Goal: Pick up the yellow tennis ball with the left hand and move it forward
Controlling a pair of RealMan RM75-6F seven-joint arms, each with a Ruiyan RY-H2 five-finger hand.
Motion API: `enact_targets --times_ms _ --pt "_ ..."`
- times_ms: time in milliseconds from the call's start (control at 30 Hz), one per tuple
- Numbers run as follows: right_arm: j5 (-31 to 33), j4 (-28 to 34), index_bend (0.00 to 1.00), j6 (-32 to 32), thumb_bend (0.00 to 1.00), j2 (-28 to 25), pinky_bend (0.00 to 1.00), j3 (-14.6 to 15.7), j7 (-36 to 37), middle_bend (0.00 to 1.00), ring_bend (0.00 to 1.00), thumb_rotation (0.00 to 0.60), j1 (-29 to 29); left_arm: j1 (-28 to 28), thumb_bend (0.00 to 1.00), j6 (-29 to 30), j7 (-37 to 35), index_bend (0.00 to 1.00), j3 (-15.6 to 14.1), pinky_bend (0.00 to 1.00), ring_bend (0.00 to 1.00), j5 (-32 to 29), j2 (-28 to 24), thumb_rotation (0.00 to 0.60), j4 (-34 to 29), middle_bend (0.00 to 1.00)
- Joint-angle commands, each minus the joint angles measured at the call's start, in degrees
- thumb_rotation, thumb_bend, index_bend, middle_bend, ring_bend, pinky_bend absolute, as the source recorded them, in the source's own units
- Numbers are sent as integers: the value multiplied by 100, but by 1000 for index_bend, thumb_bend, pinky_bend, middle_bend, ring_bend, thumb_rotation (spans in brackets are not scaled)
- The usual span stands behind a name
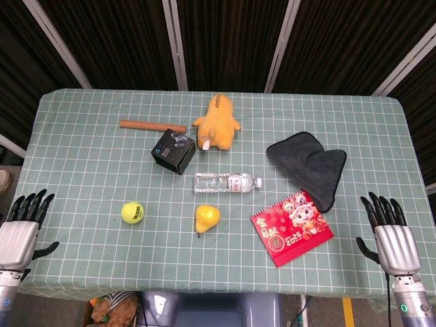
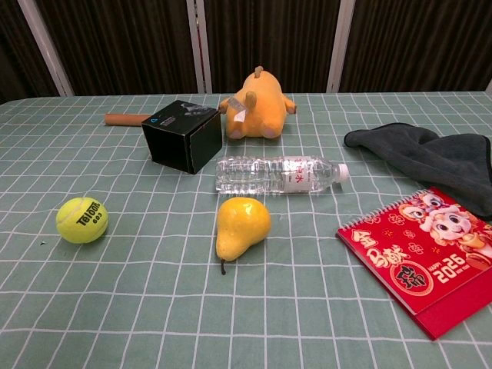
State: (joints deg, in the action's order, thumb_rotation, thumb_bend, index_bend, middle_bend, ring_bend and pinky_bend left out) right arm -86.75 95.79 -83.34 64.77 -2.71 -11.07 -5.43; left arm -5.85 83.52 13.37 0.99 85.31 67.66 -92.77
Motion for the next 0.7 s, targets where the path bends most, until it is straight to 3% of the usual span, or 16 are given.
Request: enact_targets --times_ms 33,233,333,400,500,600,700 --pt "-2 -6 0 -18 355 -2 0 -7 12 0 0 600 4 -23 24 -25 140 0 81 0 0 -139 83 600 70 0" --pt "-32 7 0 -21 356 -37 0 -1 95 0 0 600 1 -119 23 -202 85 0 115 0 0 -214 129 600 109 0" --pt "-26 37 0 -33 355 -67 0 -19 168 0 0 600 0 -196 38 -282 23 24 76 56 17 -84 216 600 213 84" --pt "-33 41 0 -32 355 -81 0 -21 209 0 0 600 -4 -261 105 -392 -48 166 28 293 114 -1 279 600 270 276" --pt "-61 45 0 1 355 -116 0 0 303 0 0 600 -14 -372 229 -283 -188 359 34 546 277 336 563 600 548 488" --pt "-76 38 0 42 356 -138 0 17 378 0 0 600 -29 -484 292 -117 -415 476 1 672 389 745 904 600 1023 625" --pt "-89 41 0 59 356 -199 0 28 491 0 0 600 -32 -552 314 -107 -646 548 -62 727 453 911 1122 600 1352 721"
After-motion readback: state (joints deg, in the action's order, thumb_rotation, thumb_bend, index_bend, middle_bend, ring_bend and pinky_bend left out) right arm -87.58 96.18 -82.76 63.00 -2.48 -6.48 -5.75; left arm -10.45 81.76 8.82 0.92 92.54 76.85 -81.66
